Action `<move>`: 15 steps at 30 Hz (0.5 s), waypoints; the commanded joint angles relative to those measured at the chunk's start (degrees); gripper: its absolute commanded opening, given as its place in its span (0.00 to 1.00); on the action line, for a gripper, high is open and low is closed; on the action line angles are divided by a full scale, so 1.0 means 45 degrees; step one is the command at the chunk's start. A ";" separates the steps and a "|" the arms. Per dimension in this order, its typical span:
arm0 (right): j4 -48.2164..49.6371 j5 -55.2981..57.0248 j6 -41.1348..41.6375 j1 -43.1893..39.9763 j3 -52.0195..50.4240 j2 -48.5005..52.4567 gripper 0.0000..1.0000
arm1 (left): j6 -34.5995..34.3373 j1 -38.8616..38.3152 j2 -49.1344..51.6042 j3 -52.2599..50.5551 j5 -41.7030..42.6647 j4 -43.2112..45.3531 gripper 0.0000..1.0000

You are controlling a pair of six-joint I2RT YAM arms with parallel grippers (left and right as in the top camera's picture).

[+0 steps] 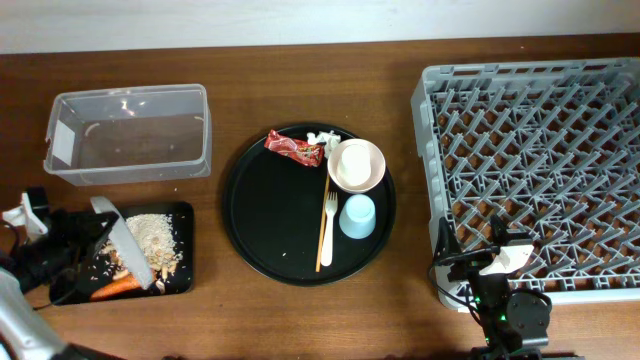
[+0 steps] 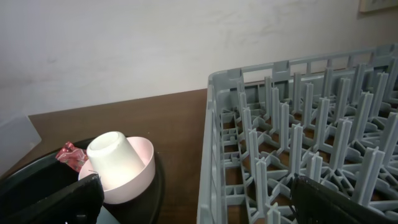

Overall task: Sort waste into correct bins and load items into the dishwasher rack
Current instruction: 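Carry the emptied plate back and set it on the round tray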

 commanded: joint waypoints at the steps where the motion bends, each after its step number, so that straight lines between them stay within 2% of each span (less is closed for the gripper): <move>1: -0.0068 0.0068 -0.0087 -0.0083 -0.0063 -0.0073 0.99 | -0.0631 -0.0078 -0.2035 0.0607 -0.0126 0.0525 0.00; 4: -0.0068 0.0068 -0.0087 -0.0083 -0.0063 -0.0073 0.99 | -0.1224 -0.0092 -0.3934 0.0908 0.0194 0.1132 0.01; 6: -0.0068 0.0068 -0.0087 -0.0083 -0.0063 -0.0073 0.99 | -0.0826 -0.0738 -0.4838 0.1039 0.1525 0.1137 0.01; 8: -0.0068 0.0068 -0.0087 -0.0083 -0.0063 -0.0073 0.99 | -0.1477 -0.3910 -0.5974 0.2424 -0.1749 0.1214 0.00; 10: -0.0063 0.0068 -0.0083 -0.0083 -0.0063 -0.0073 0.99 | -0.1559 -0.8019 -0.5892 0.3997 -0.3089 0.1530 0.01; 11: -0.0068 0.0068 -0.0083 -0.0083 -0.0063 -0.0073 0.99 | -0.1846 -0.9403 -0.5751 0.4124 -0.4129 0.1676 0.00; 12: -0.0068 0.0068 -0.0087 -0.0083 -0.0063 -0.0073 0.98 | -0.2084 -1.0992 -0.5430 0.4114 -0.5775 0.1685 0.01; 15: -0.0063 0.0068 -0.0083 -0.0083 -0.0063 -0.0073 0.99 | -0.2433 -1.5149 -0.3167 0.4114 -0.8218 0.1753 0.01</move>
